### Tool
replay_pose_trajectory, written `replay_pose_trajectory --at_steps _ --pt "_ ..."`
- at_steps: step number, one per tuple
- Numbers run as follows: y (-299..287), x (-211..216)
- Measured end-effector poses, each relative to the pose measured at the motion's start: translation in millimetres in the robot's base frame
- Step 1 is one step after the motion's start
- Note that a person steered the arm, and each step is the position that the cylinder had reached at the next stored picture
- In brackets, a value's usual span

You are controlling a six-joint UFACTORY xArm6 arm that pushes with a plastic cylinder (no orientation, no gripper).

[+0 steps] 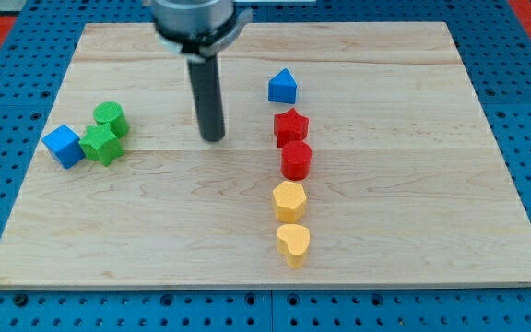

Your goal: Push the green circle closer to the blue triangle

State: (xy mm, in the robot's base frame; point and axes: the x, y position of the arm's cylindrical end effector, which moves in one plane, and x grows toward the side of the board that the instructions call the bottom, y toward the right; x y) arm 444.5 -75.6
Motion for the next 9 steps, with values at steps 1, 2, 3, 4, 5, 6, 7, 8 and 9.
replay_pose_trajectory --at_steps 1,2,3,4,5,6,7,8,9 --pt "-27.8 56.3" --pt "-115.3 73.4" --pt "-149.7 73.3" --pt "-150.8 51.0" --pt "-149.7 19.7" --pt "-149.6 -16.3" --pt "-149.6 -44.3" --pt "-149.0 -71.9" --pt "-132.8 -93.8"
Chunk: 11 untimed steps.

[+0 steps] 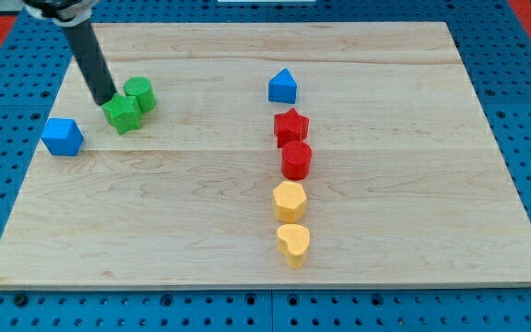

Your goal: Push the green circle closer to the blue triangle

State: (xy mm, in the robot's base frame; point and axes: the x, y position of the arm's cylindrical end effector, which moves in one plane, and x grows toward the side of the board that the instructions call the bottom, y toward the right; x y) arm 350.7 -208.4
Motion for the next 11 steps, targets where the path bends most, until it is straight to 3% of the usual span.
replay_pose_trajectory --at_steps 1,2,5,6,8,10,11 --pt "29.7 1.6" --pt "30.8 28.9" --pt "75.4 -53.4" --pt "103.6 -57.1" --pt "100.8 -16.4" --pt "127.1 -66.3" --pt "127.7 -71.0"
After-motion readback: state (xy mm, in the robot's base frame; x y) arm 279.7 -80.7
